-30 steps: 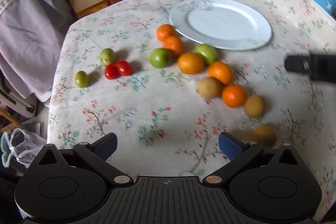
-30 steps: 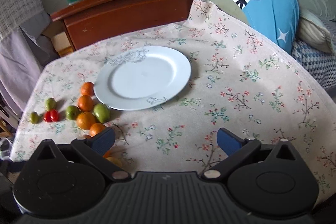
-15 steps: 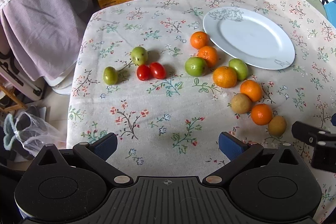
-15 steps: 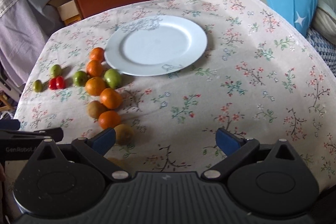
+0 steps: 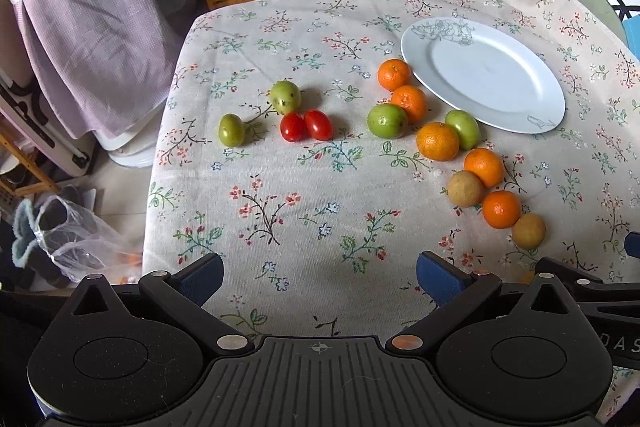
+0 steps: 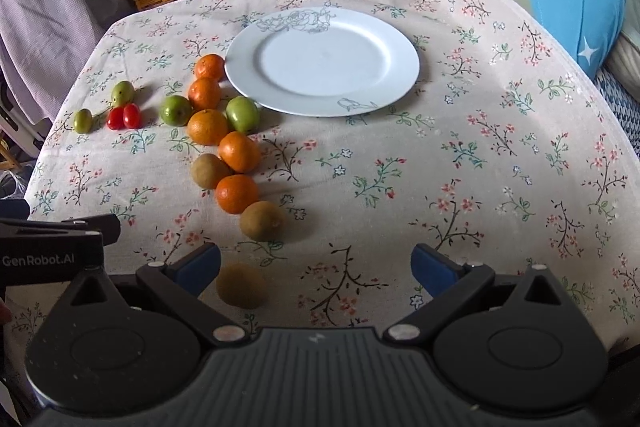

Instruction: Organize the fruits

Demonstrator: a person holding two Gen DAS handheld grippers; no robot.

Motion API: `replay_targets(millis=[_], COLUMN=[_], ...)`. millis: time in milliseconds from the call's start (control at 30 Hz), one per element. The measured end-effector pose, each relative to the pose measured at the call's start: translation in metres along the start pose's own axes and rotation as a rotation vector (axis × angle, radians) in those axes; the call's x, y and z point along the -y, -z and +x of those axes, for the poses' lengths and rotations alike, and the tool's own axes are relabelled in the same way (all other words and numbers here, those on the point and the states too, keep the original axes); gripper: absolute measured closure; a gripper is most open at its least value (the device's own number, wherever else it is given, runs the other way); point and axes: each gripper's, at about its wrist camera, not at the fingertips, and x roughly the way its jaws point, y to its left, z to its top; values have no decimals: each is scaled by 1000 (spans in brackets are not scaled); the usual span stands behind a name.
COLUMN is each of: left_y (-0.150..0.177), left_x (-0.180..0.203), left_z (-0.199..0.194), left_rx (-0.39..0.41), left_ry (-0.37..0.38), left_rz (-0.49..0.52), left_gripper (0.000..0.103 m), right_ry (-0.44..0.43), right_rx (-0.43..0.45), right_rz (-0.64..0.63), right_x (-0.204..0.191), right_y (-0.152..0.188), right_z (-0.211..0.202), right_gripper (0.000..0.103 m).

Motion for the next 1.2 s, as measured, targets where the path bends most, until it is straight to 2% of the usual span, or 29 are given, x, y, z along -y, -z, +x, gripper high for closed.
replay_targets(millis=[933,1200], left_y=[1,2], left_x=[-8,-7], left_z=[-7,-6], left_rx=[38,34], left_ry=[-16,-26], left_rz=[-43,-33], left_gripper=[0,0], right_ry=[-18,-24], right_rx=[1,-4], right_rz=[9,-1], right_x=[-7,-9], right_y=[-3,-3], right_z=[1,1], right_gripper=[3,6])
